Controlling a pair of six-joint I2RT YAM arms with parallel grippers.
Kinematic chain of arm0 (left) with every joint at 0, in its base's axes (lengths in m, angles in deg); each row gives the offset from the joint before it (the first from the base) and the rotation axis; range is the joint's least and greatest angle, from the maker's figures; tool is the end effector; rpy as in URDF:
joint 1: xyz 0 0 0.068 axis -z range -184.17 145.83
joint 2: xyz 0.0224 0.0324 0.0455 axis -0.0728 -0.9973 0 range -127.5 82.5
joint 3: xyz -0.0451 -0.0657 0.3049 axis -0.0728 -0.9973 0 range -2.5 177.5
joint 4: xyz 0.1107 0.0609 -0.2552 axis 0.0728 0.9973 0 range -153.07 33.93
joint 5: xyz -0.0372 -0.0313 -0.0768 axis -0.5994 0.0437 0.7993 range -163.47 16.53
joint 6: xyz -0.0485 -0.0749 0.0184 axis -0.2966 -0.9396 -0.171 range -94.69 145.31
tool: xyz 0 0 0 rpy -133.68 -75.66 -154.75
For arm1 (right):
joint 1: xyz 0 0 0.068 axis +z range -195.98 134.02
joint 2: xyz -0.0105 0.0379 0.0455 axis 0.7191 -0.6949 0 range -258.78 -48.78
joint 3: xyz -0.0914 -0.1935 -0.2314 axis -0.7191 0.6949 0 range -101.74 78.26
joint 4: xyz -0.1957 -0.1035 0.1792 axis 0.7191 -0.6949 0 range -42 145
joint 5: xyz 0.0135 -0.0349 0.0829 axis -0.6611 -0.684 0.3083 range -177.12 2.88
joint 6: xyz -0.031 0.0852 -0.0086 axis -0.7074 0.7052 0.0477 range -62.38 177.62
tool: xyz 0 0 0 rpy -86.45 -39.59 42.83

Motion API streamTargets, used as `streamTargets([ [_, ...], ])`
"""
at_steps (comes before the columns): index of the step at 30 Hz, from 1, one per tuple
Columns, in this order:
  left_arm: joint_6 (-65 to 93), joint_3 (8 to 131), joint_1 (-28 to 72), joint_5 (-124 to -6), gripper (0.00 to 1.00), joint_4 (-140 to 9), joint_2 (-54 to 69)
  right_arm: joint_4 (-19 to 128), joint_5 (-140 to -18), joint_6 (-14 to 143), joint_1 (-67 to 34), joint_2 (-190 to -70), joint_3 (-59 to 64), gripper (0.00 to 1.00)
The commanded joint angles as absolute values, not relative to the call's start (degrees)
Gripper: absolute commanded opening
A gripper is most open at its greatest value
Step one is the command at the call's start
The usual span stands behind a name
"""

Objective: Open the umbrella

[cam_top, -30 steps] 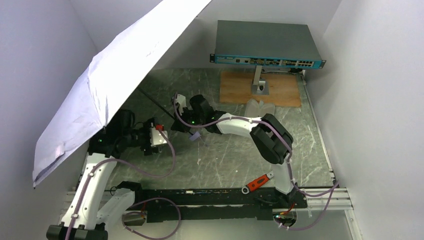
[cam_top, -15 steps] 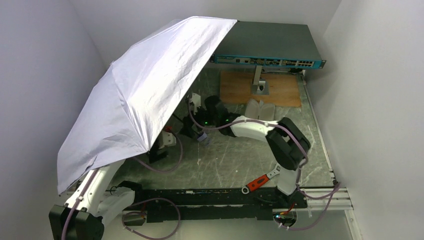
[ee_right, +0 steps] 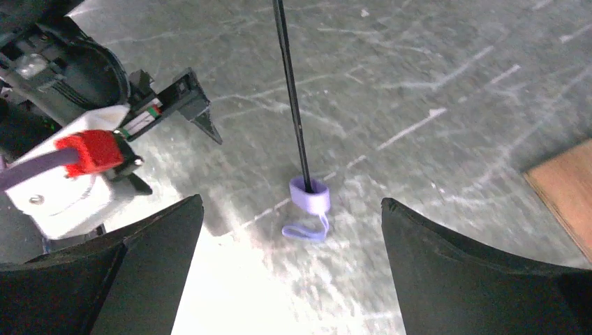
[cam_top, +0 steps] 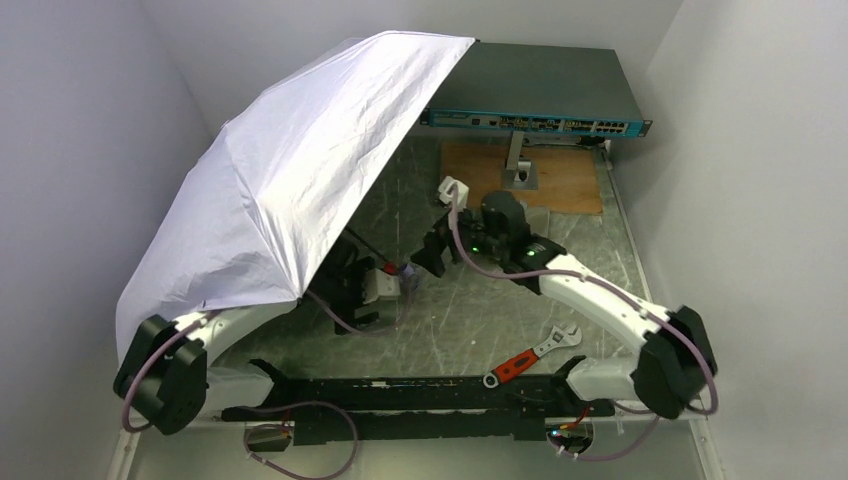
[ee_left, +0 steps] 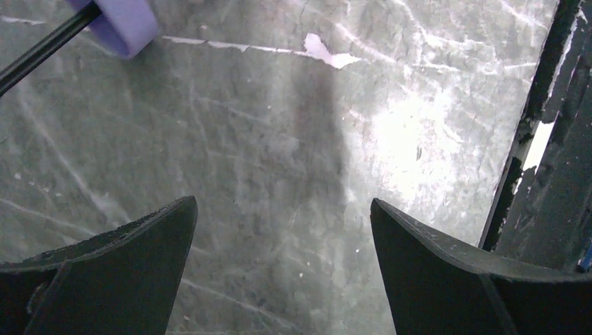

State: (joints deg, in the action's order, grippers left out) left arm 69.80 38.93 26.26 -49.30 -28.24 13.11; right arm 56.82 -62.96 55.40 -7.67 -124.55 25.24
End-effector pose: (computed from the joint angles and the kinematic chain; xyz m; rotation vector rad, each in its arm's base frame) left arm 0.1951 -0.1534 0.1959 1.6774 1.9690 -0.4723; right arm 0.2578 0.2463 0.3097 -0.9550 1.7481 0.8211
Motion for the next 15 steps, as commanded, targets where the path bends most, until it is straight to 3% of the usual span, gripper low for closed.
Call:
streamTargets([
  [1, 60.41, 44.30, 33.61, -56.88, 1.00, -33.64, 8.83, 48.55, -65.38, 52.54, -10.44, -115.51, 28.30, 1.00],
  [5, 53.71, 51.16, 34.67, -55.85, 1.00, -31.44, 5.20, 43.90, -69.48, 49.85, -11.37, -107.57, 31.56, 1.00],
  [15, 45.94, 53.11, 34.56, -62.11, 1.00, -35.70, 10.57, 39.47, -75.17, 48.48, -15.72, -98.80, 36.61, 1.00],
])
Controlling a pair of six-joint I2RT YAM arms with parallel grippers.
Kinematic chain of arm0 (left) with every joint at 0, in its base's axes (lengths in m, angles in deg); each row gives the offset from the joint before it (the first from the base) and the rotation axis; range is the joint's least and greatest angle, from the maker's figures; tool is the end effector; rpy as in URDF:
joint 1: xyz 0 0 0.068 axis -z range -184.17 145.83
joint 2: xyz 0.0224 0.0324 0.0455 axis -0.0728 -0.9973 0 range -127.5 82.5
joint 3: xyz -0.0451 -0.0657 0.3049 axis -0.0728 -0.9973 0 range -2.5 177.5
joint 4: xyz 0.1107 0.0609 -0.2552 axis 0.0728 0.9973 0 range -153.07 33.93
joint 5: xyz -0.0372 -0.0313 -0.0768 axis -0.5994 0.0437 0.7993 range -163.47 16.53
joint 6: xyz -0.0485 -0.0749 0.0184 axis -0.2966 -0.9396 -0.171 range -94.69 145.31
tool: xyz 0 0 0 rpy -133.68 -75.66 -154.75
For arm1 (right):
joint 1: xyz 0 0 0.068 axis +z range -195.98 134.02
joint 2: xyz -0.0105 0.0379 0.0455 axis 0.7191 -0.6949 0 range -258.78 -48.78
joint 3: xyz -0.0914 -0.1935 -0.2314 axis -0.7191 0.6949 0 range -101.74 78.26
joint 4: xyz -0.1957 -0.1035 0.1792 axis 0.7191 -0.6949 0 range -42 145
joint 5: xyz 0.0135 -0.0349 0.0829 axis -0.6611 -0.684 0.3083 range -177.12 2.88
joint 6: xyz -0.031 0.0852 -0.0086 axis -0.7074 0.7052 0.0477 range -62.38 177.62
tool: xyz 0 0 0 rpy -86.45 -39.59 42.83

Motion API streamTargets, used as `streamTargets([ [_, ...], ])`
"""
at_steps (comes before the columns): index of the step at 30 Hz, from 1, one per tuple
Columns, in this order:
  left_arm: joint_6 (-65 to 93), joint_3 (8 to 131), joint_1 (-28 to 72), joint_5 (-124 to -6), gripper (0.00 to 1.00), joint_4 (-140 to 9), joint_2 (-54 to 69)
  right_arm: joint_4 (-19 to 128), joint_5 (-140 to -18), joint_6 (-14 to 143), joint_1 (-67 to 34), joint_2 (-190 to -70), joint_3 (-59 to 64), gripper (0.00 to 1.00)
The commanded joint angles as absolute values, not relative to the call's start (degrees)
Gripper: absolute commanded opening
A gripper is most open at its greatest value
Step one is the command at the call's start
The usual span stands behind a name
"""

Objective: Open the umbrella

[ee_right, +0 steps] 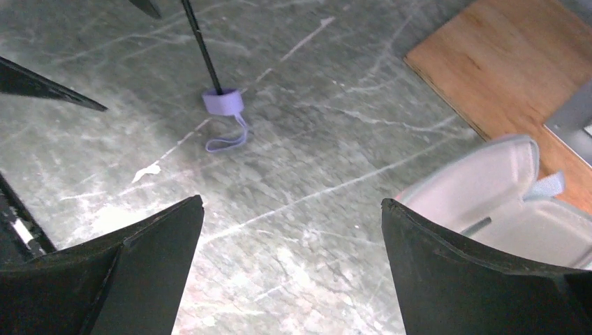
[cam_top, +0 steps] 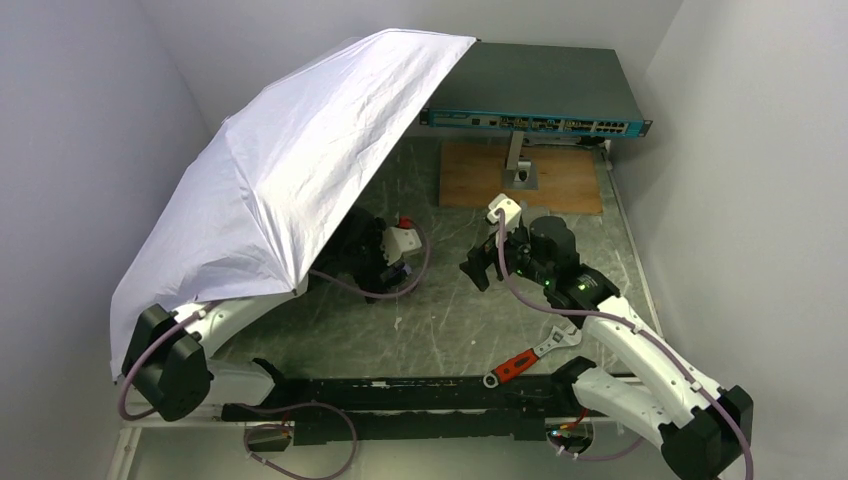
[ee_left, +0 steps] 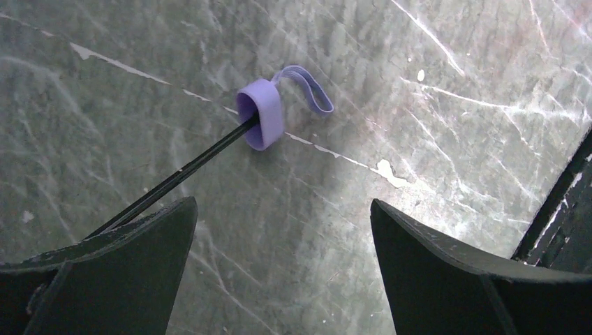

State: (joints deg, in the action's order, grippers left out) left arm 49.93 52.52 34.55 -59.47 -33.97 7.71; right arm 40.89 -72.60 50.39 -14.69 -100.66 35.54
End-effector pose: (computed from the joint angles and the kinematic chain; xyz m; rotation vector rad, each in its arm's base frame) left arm 0.2327 -0.2119 0.2601 1.3700 2.0077 -0.4077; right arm 0.2000 0.1455 0.3114 -0.8156 1.8267 0.5220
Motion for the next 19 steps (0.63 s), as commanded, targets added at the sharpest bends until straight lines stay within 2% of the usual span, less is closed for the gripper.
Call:
streamTargets([
  [1, 46.20, 52.02, 34.55, -61.55, 1.00, -36.01, 11.65, 39.33, -74.81, 47.97, -15.76, -98.58, 36.69, 1.00],
  [10, 47.98, 46.55, 34.52, -63.86, 1.00, -35.77, 15.18, 38.92, -71.26, 45.77, -15.75, -99.27, 37.44, 1.00],
  [19, 46.80, 46.70, 33.19, -65.04, 0.98, -35.11, 16.00, 39.59, -70.67, 44.76, -15.81, -100.29, 37.52, 1.00],
])
